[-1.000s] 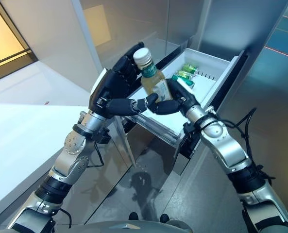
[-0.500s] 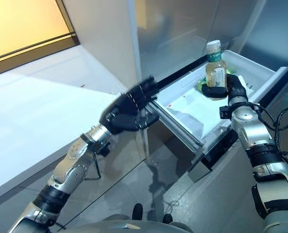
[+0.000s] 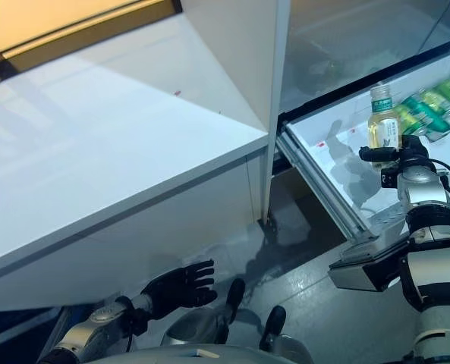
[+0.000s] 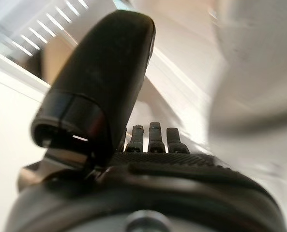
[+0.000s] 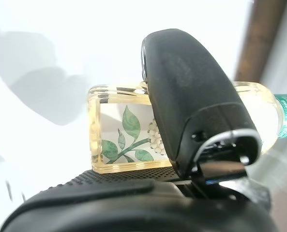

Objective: Put drinks into fridge and close the fridge

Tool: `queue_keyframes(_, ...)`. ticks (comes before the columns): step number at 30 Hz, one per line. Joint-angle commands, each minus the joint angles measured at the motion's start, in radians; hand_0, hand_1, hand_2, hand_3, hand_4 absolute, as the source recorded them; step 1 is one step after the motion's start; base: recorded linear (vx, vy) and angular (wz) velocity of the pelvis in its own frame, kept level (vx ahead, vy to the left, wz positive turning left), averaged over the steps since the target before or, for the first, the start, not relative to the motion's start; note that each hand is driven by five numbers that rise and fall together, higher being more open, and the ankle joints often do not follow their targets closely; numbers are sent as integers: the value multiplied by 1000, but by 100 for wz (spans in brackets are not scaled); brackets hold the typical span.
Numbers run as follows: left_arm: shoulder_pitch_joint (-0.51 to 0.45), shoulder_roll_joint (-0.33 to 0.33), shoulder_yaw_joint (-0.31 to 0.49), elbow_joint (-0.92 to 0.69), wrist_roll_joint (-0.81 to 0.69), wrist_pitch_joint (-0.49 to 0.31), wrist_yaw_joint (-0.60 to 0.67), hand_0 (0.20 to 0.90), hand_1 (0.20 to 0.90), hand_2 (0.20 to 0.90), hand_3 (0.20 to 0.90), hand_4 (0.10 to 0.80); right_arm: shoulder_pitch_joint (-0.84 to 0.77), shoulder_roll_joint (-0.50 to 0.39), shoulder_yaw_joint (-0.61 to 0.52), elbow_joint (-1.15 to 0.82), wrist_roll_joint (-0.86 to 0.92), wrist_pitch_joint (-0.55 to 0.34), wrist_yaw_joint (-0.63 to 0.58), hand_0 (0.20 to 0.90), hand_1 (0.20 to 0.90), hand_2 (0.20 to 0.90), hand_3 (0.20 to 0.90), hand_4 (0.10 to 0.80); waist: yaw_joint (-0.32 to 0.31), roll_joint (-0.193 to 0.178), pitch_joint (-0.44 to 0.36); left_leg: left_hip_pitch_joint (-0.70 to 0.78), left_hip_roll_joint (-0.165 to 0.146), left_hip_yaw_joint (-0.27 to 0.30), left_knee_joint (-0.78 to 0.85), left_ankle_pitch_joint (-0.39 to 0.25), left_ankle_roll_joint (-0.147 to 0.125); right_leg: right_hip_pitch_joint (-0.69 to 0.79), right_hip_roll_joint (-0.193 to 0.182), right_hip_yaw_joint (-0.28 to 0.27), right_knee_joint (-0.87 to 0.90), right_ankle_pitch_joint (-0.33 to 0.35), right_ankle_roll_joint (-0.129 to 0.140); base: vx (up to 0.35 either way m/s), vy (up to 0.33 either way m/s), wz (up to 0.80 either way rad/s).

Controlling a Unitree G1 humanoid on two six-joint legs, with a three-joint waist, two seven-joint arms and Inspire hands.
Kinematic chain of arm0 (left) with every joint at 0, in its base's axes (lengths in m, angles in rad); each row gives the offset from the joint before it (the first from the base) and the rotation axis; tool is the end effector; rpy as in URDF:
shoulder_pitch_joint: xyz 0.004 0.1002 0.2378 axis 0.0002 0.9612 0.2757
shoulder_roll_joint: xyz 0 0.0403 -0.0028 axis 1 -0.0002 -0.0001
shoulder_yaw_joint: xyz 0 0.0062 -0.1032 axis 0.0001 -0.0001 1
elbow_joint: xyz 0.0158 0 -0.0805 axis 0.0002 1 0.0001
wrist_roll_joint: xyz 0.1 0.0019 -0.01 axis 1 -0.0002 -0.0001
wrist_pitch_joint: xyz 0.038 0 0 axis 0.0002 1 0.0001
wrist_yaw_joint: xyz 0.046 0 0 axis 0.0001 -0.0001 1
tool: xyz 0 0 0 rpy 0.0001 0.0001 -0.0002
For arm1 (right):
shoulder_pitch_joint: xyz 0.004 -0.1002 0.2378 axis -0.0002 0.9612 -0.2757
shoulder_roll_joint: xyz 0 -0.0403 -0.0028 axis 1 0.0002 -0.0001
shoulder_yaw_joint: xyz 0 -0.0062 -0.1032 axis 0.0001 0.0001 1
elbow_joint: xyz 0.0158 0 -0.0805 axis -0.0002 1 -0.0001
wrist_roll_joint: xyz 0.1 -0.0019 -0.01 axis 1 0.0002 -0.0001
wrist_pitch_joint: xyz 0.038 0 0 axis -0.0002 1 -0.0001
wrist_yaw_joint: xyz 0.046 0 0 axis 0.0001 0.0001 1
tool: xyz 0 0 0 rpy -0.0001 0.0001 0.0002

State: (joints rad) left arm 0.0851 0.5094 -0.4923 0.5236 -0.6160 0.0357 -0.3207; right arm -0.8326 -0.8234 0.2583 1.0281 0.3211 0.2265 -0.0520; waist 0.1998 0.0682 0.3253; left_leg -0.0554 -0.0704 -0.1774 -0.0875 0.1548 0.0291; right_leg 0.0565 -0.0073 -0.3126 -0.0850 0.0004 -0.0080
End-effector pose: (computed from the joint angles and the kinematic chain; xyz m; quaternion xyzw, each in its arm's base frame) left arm 0.1270 0.2192 -0.0610 -0.0553 0.3888 -0.2005 0.8976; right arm 0.3038 -0.3372 0.1485 -0.2229 0.1821 -0.2212 0.9318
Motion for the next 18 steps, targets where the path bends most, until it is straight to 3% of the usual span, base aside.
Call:
queue_keyframes(1, -33, -30, 21, 35, 90, -101, 68, 900, 900, 900, 900, 800, -171, -123, 60, -81, -72, -15, 26, 300, 300, 300, 200, 100, -12, -34, -20, -23, 8, 87, 126, -159, -24, -84, -8, 63, 166, -74, 0, -47, -69, 1)
queue_keyframes(2, -33, -52, 58, 118, 142, -135, 102, 900, 900, 900, 900, 800, -150, -122, 65, -81, -87, 8, 53, 300, 300, 300, 200, 100, -14, -36, 4, -35, 10, 92, 130, -158, -23, -98, -9, 65, 170, -69, 1, -32, -50, -1)
queue_keyframes(6, -42, -69, 112, 194, 246, -132, 163, 900, 900, 900, 900, 800, -120, -133, 77, -93, -161, 69, 142, 300, 300, 300, 200, 100, -17, -42, 37, -50, 10, 100, 133, -157, -18, -116, -10, 71, 172, -61, 5, -16, -49, -5)
queue_keyframes(11, -70, -53, 160, 263, 330, -133, 238, 900, 900, 900, 900, 800, -119, -164, 128, -89, -258, 113, 270, 300, 300, 300, 200, 100, -25, -41, 82, -80, 8, 112, 155, -157, -11, -155, -14, 81, 195, -55, 8, -36, -15, -14)
queue_keyframes(14, -104, -37, 183, 287, 344, -86, 275, 900, 900, 900, 900, 800, -138, -182, 172, -79, -342, 154, 347, 300, 300, 300, 200, 100, -32, -41, 110, -101, 4, 121, 181, -162, -4, -179, -16, 89, 216, -52, 9, -39, 0, -21)
queue_keyframes(15, -109, -34, 187, 293, 348, -80, 275, 900, 900, 900, 900, 800, -142, -186, 178, -79, -348, 163, 359, 900, 900, 900, 900, 800, -34, -41, 115, -105, 2, 121, 185, -163, -3, -183, -16, 91, 219, -52, 9, -15, -4, -7)
queue_keyframes(18, -111, -33, 194, 302, 352, -76, 268, 900, 900, 900, 900, 800, -149, -192, 183, -85, -347, 172, 365, 900, 900, 900, 900, 800, -38, -41, 120, -102, 1, 124, 186, -165, -2, -182, -16, 94, 221, -52, 9, -3, 1, -3)
